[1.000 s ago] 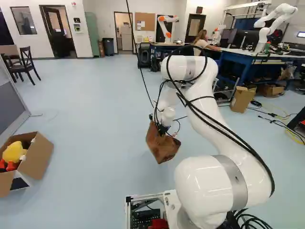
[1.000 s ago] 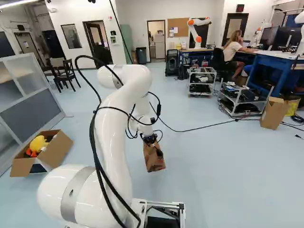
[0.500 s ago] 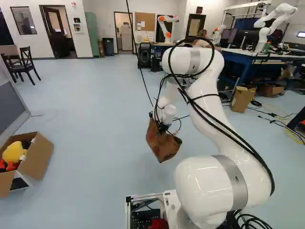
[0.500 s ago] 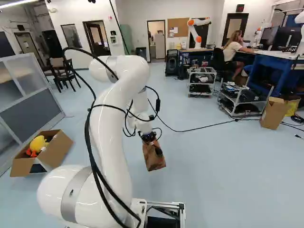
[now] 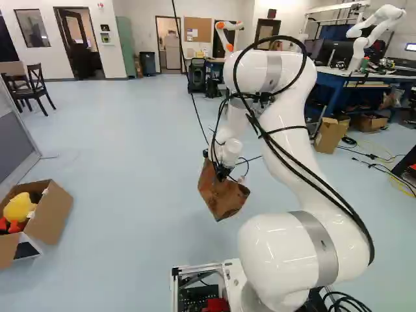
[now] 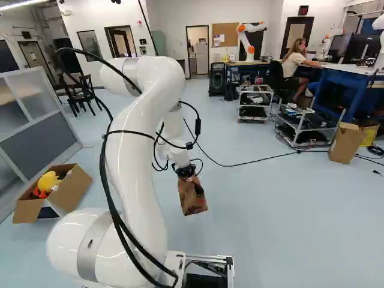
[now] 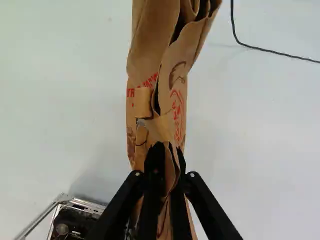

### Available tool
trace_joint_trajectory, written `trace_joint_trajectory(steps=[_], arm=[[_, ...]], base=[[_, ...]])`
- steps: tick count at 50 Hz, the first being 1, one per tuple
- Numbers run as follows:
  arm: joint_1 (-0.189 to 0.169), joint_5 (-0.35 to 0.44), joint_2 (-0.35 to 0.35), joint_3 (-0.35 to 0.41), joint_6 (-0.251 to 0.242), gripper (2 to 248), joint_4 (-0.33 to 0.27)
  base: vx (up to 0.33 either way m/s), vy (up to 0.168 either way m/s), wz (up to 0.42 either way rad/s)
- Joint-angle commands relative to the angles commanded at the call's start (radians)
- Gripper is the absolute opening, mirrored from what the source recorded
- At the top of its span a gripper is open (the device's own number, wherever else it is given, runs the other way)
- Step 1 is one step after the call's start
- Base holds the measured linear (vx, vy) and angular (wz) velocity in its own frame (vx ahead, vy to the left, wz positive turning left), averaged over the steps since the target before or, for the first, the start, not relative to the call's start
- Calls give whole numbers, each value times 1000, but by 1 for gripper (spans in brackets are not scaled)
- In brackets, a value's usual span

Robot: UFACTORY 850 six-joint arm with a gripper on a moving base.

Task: Pick up the grocery bag from the ground

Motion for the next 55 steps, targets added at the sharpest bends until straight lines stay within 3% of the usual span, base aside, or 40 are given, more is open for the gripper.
trace_joint_trajectory(steps=[55], arm=[[24,0,274,218,0,21,0]], base=[[0,0,0]])
